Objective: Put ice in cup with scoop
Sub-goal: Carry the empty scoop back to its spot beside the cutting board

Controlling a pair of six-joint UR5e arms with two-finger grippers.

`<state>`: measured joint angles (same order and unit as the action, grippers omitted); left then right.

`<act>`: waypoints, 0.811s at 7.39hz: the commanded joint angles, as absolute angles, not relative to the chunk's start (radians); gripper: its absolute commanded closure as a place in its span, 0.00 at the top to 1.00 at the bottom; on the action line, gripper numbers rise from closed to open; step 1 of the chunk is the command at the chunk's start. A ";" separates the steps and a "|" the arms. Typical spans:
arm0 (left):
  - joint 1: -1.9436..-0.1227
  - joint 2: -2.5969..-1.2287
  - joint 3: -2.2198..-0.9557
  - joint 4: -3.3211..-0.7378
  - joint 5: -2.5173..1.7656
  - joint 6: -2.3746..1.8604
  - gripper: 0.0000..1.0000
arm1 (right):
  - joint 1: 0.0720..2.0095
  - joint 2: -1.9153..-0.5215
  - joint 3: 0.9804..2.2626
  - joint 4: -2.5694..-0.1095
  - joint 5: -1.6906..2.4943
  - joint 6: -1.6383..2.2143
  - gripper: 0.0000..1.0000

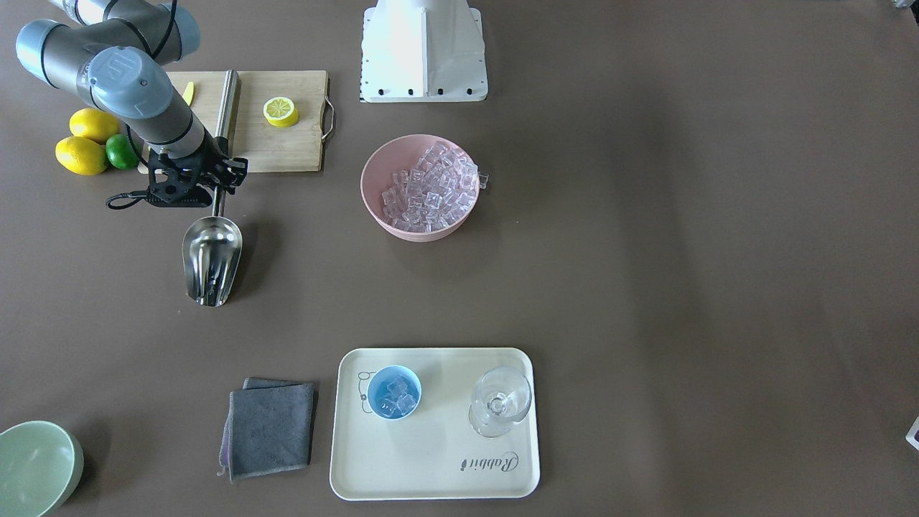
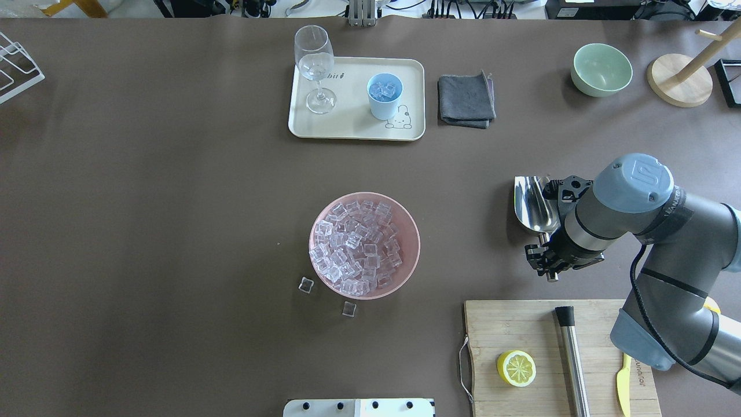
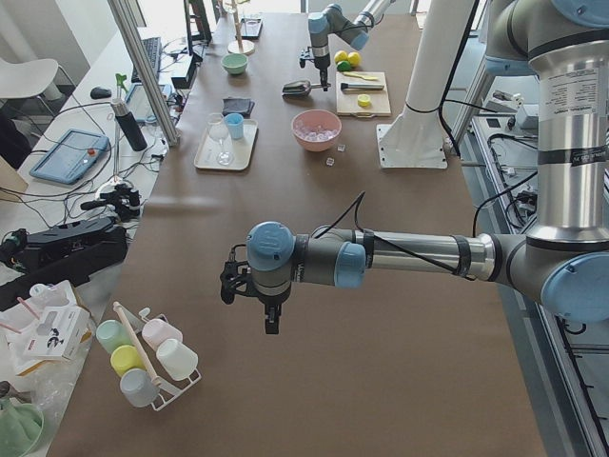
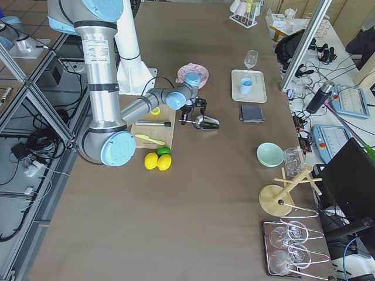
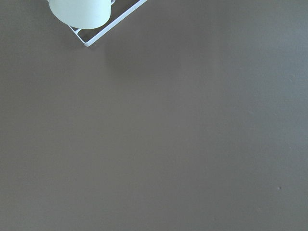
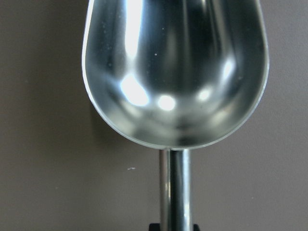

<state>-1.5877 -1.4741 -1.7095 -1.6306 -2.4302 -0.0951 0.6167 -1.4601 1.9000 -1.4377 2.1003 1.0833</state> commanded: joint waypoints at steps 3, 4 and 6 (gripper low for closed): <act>-1.588 -1.474 -1.709 -1.629 -2.430 -0.097 0.98 | 0.614 -1.454 1.888 -1.437 2.121 1.066 0.06; -1.589 -1.474 -1.709 -1.629 -2.430 -0.097 0.98 | 0.614 -1.450 1.864 -1.428 2.131 1.062 0.99; -1.588 -1.474 -1.709 -1.628 -2.430 -0.097 0.98 | 0.614 -1.445 1.865 -1.430 2.143 1.063 1.00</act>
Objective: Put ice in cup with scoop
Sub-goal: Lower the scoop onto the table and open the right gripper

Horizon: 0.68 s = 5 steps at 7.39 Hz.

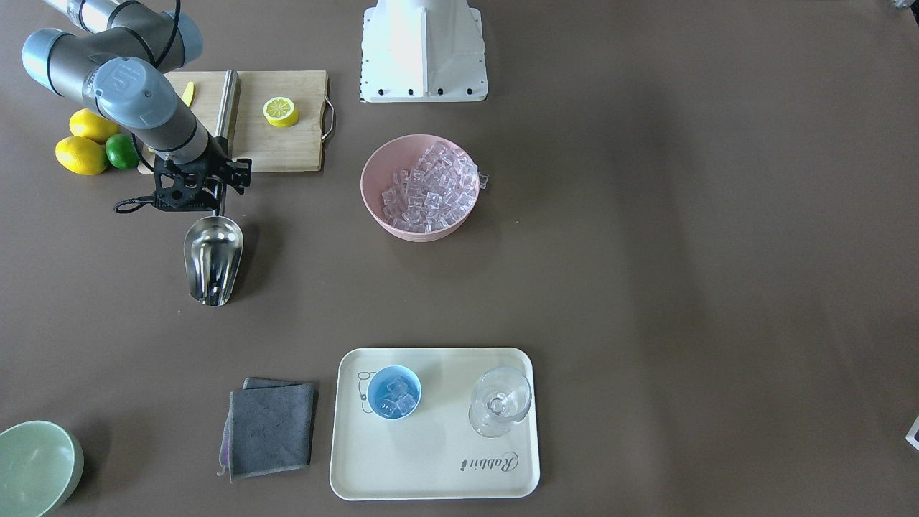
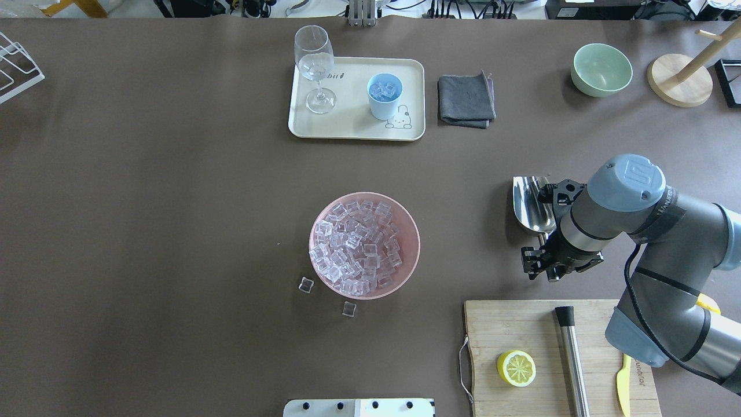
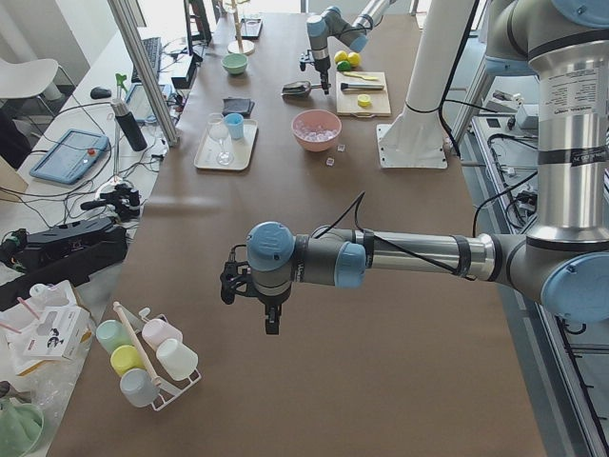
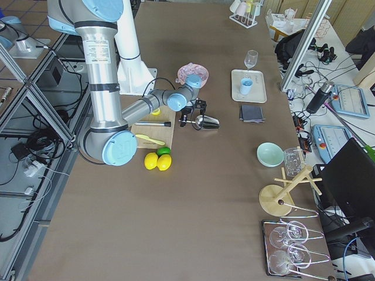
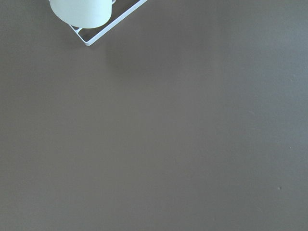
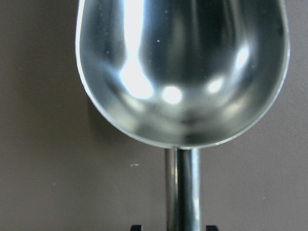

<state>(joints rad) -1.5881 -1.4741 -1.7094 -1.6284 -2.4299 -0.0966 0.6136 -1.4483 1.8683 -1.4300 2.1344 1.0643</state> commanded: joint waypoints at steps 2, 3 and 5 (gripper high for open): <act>-1.588 -1.474 -1.710 -1.628 -2.430 -0.097 0.98 | 0.614 -1.445 1.862 -1.430 2.141 1.063 1.00; -1.588 -1.474 -1.709 -1.628 -2.430 -0.097 0.98 | 0.618 -1.450 1.871 -1.434 2.143 1.062 1.00; -1.588 -1.474 -1.704 -1.628 -2.430 -0.097 0.98 | 0.681 -1.451 1.894 -1.439 2.134 1.062 1.00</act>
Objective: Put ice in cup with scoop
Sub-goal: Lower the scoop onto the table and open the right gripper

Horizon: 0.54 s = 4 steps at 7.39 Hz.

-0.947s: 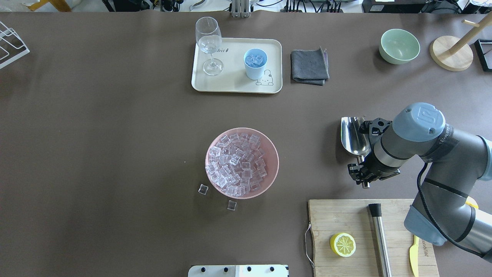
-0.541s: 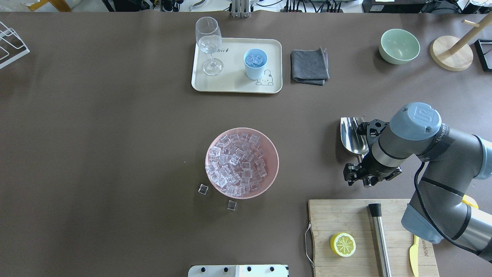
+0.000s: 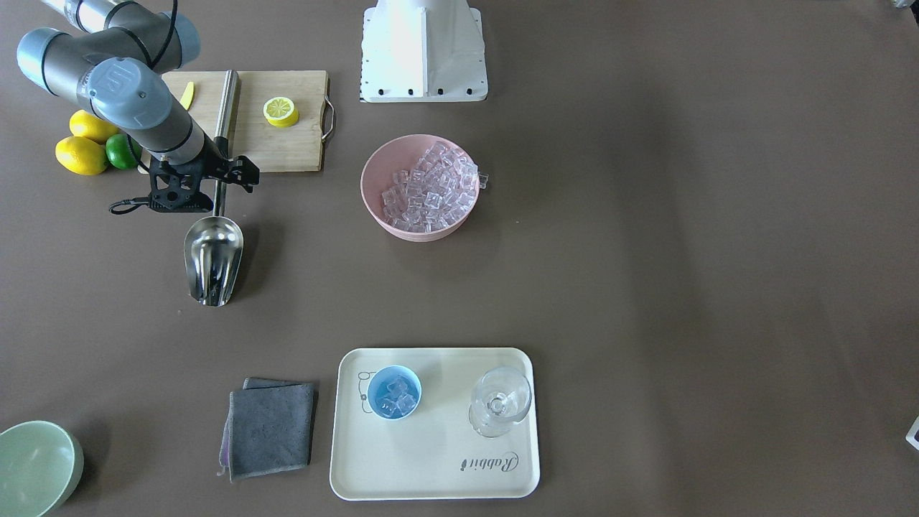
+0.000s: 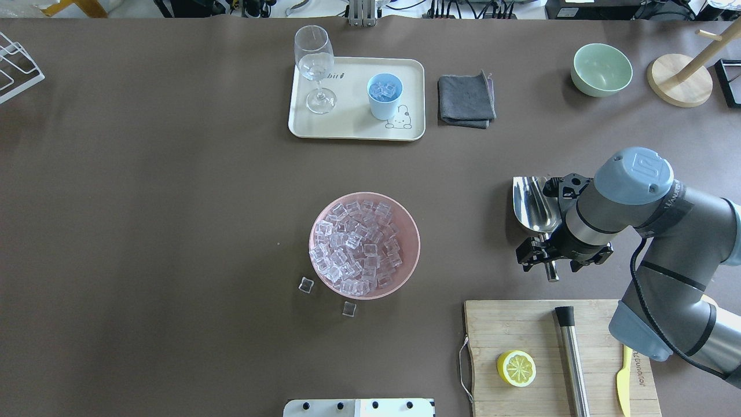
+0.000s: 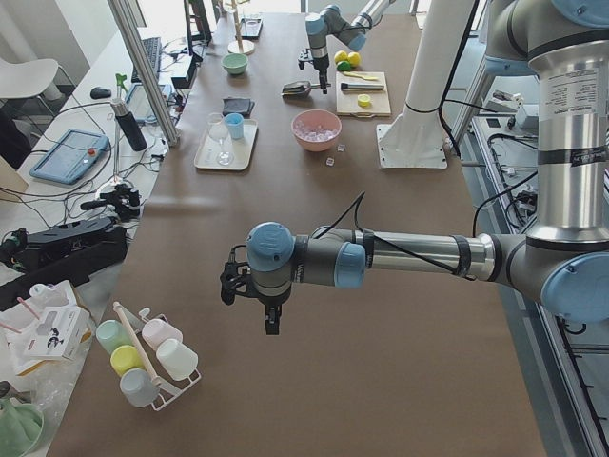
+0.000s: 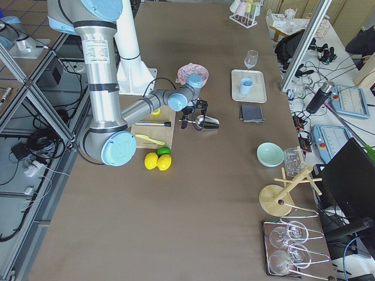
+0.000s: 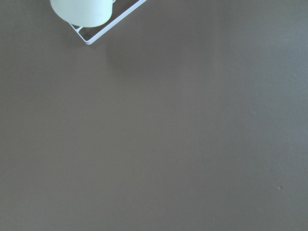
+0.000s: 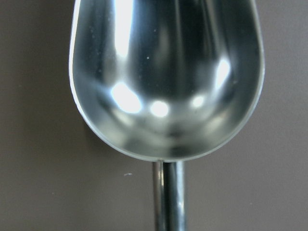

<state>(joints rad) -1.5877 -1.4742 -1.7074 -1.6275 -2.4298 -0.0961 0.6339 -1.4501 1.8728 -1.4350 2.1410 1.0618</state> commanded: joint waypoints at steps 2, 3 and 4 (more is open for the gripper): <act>-1.588 -1.474 -1.706 -1.628 -2.430 -0.097 0.98 | 0.747 -1.453 1.943 -1.443 2.129 1.060 1.00; -1.588 -1.474 -1.706 -1.628 -2.430 -0.097 0.98 | 0.756 -1.450 1.954 -1.460 2.114 1.043 1.00; -1.588 -1.474 -1.709 -1.628 -2.430 -0.097 0.98 | 0.759 -1.454 1.950 -1.462 2.085 1.010 1.00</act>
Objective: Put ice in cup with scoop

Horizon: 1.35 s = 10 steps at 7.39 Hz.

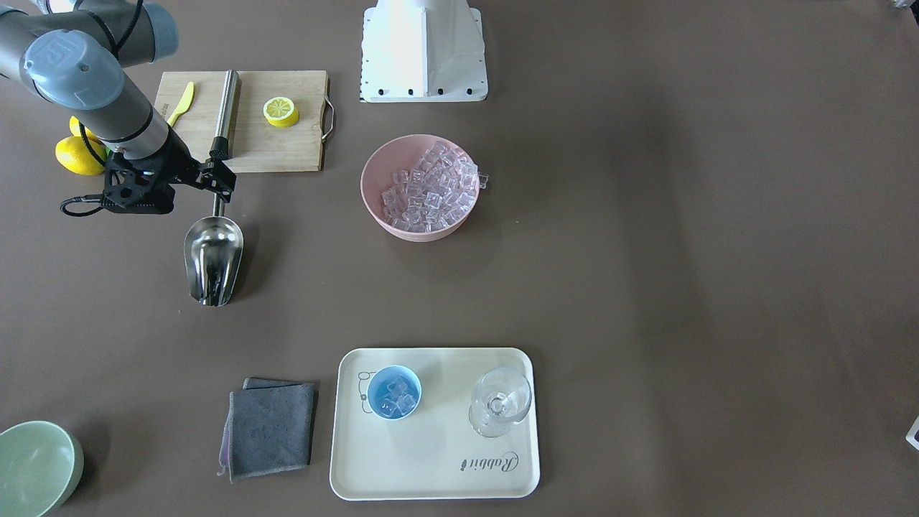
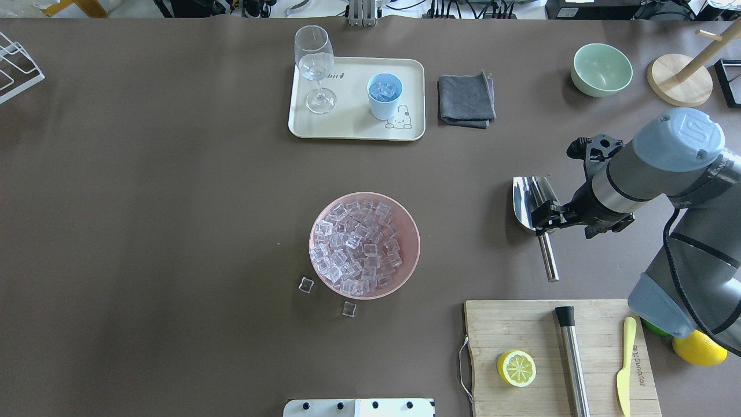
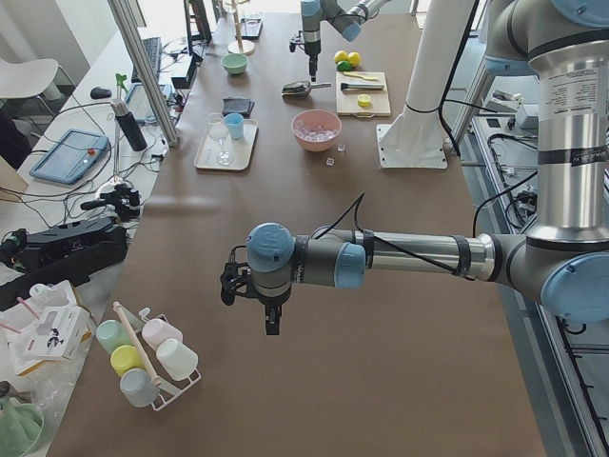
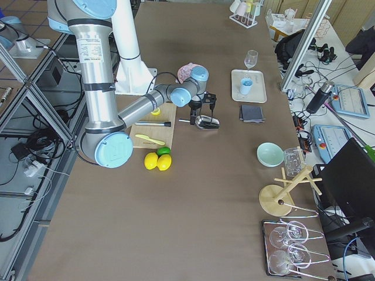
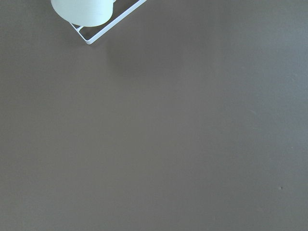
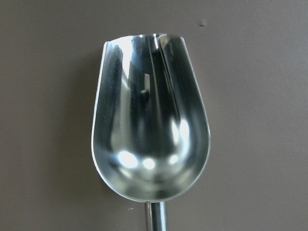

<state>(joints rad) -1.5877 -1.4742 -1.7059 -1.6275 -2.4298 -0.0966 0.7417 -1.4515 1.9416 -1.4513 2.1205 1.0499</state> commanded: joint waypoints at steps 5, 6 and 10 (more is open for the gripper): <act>-1.588 -1.474 -1.710 -1.624 -2.430 -0.097 0.98 | 1.102 -1.632 1.884 -1.470 2.155 0.415 1.00; -1.588 -1.474 -1.709 -1.624 -2.430 -0.097 0.98 | 1.173 -1.634 1.844 -1.474 2.204 0.343 1.00; -1.588 -1.474 -1.703 -1.624 -2.430 -0.097 0.98 | 1.420 -1.726 1.769 -1.526 2.290 0.088 1.00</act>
<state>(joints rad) -1.5877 -1.4742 -1.7054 -1.6245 -2.4298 -0.0966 1.3265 -1.6960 1.7976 -1.4856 2.2565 0.1776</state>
